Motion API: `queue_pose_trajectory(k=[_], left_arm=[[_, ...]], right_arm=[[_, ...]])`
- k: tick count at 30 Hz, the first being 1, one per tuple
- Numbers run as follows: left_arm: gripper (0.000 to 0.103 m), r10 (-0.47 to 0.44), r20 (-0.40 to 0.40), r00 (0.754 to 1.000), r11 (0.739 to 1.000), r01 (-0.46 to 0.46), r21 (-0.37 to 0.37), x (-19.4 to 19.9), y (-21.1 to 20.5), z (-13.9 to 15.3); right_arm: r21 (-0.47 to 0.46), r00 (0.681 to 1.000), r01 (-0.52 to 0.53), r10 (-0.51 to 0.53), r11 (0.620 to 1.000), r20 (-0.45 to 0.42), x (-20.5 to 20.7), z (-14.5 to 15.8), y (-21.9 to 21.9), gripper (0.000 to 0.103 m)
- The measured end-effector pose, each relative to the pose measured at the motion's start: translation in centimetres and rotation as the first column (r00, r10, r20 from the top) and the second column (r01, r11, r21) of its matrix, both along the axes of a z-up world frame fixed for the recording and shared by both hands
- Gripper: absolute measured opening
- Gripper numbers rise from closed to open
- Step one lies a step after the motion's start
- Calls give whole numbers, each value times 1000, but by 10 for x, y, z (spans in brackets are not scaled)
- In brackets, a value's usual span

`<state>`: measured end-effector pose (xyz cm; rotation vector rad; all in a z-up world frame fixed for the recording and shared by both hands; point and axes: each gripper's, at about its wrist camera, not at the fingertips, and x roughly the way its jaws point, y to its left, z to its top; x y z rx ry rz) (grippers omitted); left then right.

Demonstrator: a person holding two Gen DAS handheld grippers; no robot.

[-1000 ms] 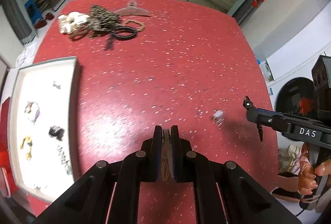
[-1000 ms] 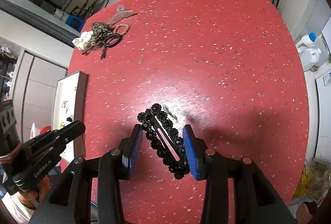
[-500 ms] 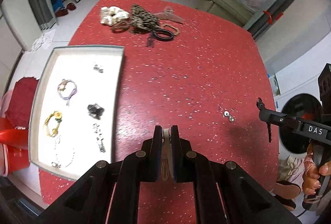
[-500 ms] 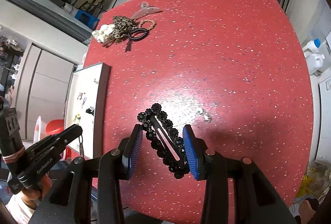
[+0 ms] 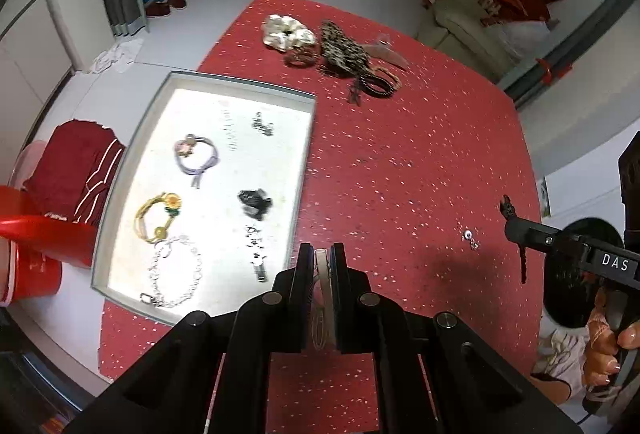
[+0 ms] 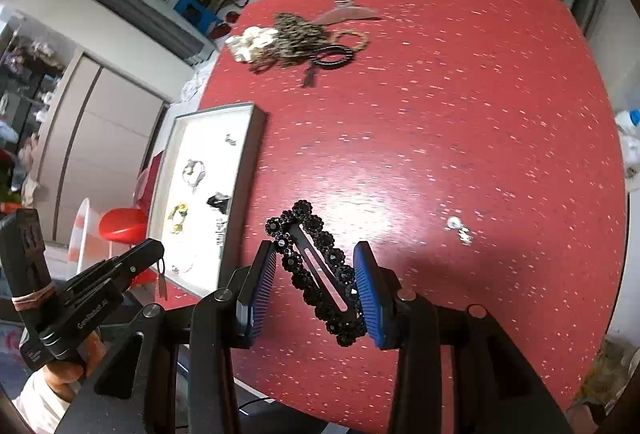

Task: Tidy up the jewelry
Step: 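Carry the beige bow with the left gripper while the right carries the black clip to the tray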

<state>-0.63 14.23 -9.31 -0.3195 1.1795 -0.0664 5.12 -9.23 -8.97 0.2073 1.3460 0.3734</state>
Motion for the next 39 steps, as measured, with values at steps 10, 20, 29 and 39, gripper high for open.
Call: queue_pose_trajectory(k=[10,20,29,39], left_arm=[[9,97,-2,995,995,-97,-20,-17,54,-3],[9,149,7,989,989,-149,-11,-11,84,-11],[9,161,9,987,987,-161,9,8,99,-25],[9,171,-4,985,985,-171,17,26,107,-46]], right_arm=[[17,997,-81,81,997,3,6,-2,53,43],[23,985,-170,170,985,14,20,-3,107,43],[24,973,-232,232,972,18,40,-13,154,43],[8,964,-265,265,964,8,62,-30,184,43]])
